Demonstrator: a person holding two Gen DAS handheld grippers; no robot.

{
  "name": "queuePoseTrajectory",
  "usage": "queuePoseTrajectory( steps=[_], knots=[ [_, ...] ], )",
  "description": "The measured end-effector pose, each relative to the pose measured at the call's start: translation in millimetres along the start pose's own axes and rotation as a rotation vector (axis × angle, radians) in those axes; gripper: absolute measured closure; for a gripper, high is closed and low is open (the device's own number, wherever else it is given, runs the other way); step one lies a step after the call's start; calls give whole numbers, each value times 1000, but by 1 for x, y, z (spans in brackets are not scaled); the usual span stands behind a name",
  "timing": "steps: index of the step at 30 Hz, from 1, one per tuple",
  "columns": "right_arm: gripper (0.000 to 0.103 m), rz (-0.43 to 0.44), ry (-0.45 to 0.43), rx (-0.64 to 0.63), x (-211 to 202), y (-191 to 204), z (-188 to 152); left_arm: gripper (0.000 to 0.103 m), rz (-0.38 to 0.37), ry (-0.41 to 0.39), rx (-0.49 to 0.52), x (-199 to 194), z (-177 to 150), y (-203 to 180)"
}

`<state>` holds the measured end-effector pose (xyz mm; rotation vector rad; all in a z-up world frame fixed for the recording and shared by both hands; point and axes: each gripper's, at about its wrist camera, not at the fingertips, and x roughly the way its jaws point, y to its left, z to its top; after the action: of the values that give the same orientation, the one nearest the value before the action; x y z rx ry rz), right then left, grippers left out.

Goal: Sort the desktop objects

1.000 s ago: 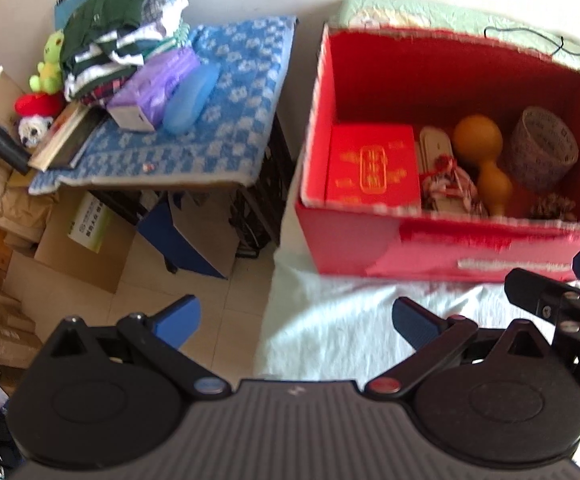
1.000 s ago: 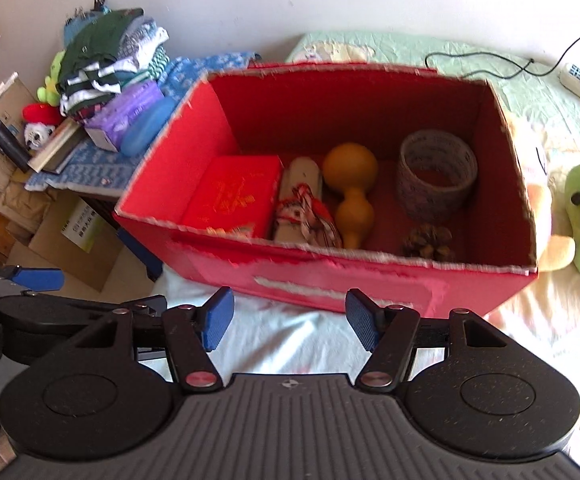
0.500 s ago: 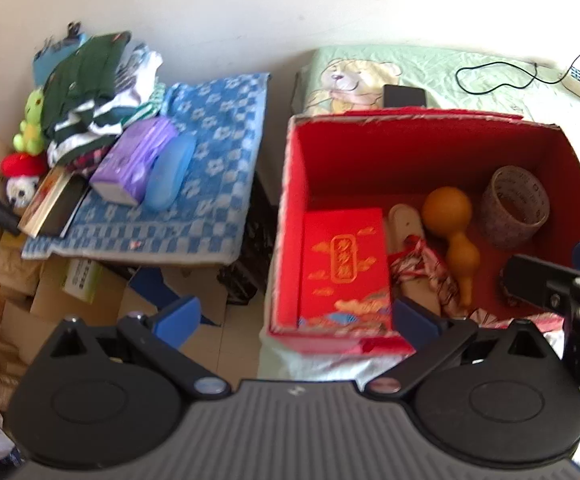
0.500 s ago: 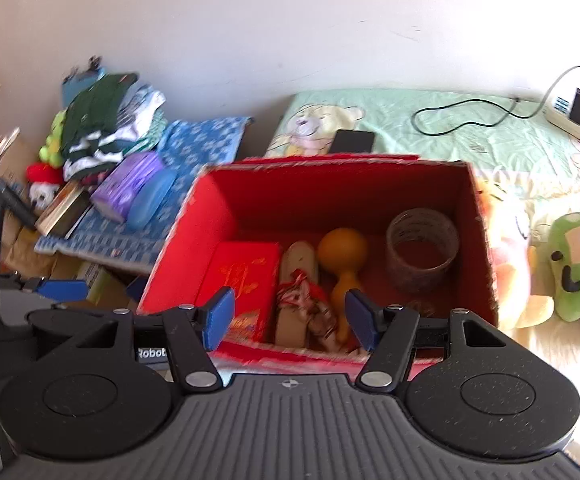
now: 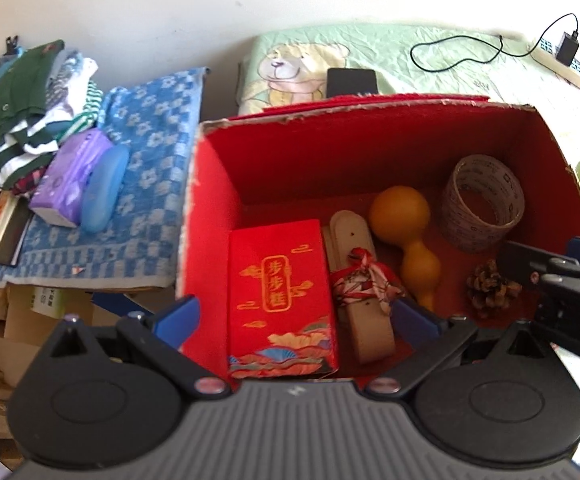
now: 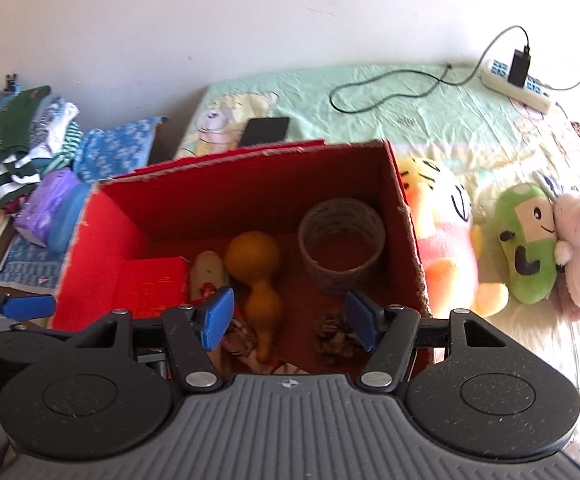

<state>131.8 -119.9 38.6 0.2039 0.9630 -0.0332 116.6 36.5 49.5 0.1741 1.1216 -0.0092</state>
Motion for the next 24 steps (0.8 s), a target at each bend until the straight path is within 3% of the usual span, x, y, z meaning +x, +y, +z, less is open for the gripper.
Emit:
queuePoseTrajectory(
  steps=[14, 24],
  knots=[
    [33, -50, 34, -2, 31, -1, 14, 1, -38, 36, 21, 33, 20, -11],
    [32, -72, 52, 22, 44, -3, 20, 1, -21, 47, 11, 48, 27, -12]
  ],
)
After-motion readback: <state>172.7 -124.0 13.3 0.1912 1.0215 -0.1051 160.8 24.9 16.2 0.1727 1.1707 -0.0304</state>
